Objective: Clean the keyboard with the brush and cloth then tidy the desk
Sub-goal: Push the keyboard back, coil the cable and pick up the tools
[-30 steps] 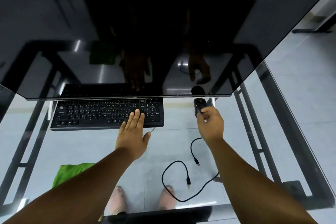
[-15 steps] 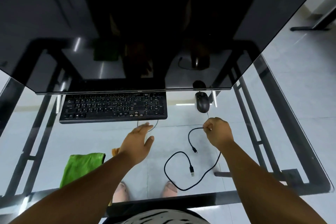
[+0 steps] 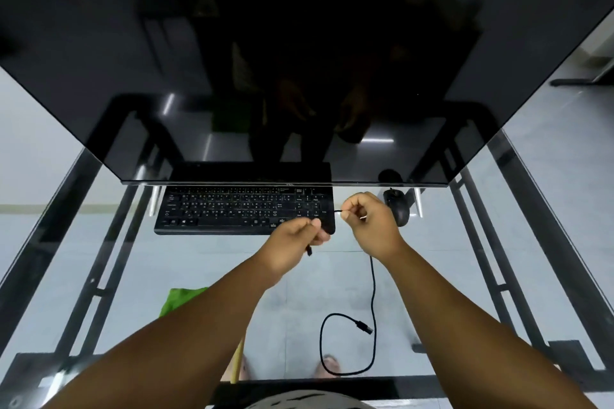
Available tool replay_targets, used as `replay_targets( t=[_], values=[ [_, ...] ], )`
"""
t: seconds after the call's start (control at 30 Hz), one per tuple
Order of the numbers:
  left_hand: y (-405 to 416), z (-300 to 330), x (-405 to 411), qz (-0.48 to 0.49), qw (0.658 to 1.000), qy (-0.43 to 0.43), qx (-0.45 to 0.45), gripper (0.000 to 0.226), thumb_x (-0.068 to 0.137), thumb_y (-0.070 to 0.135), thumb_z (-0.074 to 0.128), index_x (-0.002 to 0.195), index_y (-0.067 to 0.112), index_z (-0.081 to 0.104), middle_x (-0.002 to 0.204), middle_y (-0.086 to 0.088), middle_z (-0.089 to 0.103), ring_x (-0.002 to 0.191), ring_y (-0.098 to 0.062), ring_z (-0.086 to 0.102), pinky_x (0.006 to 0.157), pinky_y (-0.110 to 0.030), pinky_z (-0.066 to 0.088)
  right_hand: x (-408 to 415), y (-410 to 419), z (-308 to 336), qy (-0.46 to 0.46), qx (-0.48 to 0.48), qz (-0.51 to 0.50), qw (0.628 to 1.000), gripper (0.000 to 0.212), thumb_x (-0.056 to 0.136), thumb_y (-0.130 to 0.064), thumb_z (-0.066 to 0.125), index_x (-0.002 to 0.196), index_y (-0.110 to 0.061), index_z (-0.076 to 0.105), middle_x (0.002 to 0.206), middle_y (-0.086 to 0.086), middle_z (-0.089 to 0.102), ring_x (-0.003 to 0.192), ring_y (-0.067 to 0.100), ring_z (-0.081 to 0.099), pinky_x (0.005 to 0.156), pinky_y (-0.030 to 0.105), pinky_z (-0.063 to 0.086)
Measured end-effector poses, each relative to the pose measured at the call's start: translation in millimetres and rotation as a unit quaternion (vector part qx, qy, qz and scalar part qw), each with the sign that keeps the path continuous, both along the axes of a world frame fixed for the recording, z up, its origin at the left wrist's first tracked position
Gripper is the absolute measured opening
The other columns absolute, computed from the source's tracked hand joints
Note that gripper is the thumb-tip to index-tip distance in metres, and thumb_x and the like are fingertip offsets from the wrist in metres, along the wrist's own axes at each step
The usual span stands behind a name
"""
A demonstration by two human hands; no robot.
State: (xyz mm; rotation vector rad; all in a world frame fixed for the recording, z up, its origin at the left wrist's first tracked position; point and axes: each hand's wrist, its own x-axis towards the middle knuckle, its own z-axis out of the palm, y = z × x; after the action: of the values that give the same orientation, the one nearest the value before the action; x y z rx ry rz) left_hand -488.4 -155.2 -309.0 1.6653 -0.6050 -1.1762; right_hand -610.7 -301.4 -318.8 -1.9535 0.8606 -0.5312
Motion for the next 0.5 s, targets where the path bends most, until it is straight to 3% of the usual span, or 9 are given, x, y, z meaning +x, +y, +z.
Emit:
replay_targets(
  t=[0.07, 0.13, 0.2, 0.33, 0.4, 0.5],
  values=[
    [-1, 11, 5, 0.037, 0.995, 0.089, -0.015, 0.032, 0.103, 0.028, 0.040, 0.083, 0.010, 0.056, 0.074, -0.006, 0.066, 0.065, -0.016, 0.063, 0.061, -0.024, 0.043, 10, 3, 5, -0.007, 0.029, -0.003, 1.000, 0.017, 0.085, 0.001, 0.064, 0.081, -0.016, 0.063, 0.086, 0.002, 0.058, 0.069, 0.008, 0.053, 0.068, 0.012, 0.043],
    [0, 21, 12, 0.082, 0.986, 0.147, -0.013, 0.031, 0.104, 0.027, 0.037, 0.083, 0.011, 0.053, 0.058, -0.001, 0.047, 0.047, -0.012, 0.040, 0.050, -0.023, 0.029, 16, 4, 7, -0.001, 0.080, -0.005, 0.997, 0.013, 0.086, -0.006, 0.068, 0.082, -0.017, 0.063, 0.083, 0.000, 0.055, 0.063, 0.013, 0.053, 0.062, 0.020, 0.044],
    [3, 30, 21, 0.118, 0.973, 0.198, -0.029, 0.031, 0.104, 0.028, 0.037, 0.083, 0.011, 0.053, 0.053, 0.002, 0.033, 0.044, -0.010, 0.022, 0.045, -0.022, 0.019, 15, 4, 7, 0.020, 0.121, -0.005, 0.992, 0.010, 0.084, -0.018, 0.073, 0.085, -0.017, 0.064, 0.079, -0.002, 0.055, 0.058, 0.012, 0.050, 0.058, 0.023, 0.042],
    [13, 44, 40, 0.153, 0.938, 0.306, -0.056, 0.035, 0.100, 0.040, 0.045, 0.082, 0.014, 0.061, 0.049, 0.006, 0.022, 0.041, -0.009, 0.015, 0.039, -0.022, 0.016, 9, 3, 3, 0.029, 0.233, 0.008, 0.972, 0.023, 0.086, -0.024, 0.073, 0.090, -0.004, 0.063, 0.073, 0.006, 0.055, 0.047, 0.016, 0.041, 0.048, 0.027, 0.039],
    [17, 47, 49, 0.160, 0.914, 0.365, -0.083, 0.036, 0.099, 0.041, 0.045, 0.103, 0.011, 0.065, 0.048, 0.007, 0.020, 0.041, -0.008, 0.012, 0.037, -0.021, 0.017, 6, 5, -3, 0.039, 0.255, 0.002, 0.966, 0.018, 0.089, -0.020, 0.069, 0.087, -0.004, 0.061, 0.071, 0.008, 0.056, 0.045, 0.014, 0.039, 0.047, 0.027, 0.036],
    [22, 53, 60, 0.139, 0.887, 0.424, -0.119, 0.043, 0.101, 0.036, 0.040, 0.128, 0.007, 0.056, 0.044, 0.007, 0.022, 0.041, -0.008, 0.010, 0.038, -0.019, 0.015, -1, 12, -11, 0.077, 0.258, 0.004, 0.963, 0.018, 0.093, -0.022, 0.063, 0.086, -0.006, 0.062, 0.070, 0.005, 0.058, 0.046, 0.012, 0.037, 0.048, 0.026, 0.034]
  ],
)
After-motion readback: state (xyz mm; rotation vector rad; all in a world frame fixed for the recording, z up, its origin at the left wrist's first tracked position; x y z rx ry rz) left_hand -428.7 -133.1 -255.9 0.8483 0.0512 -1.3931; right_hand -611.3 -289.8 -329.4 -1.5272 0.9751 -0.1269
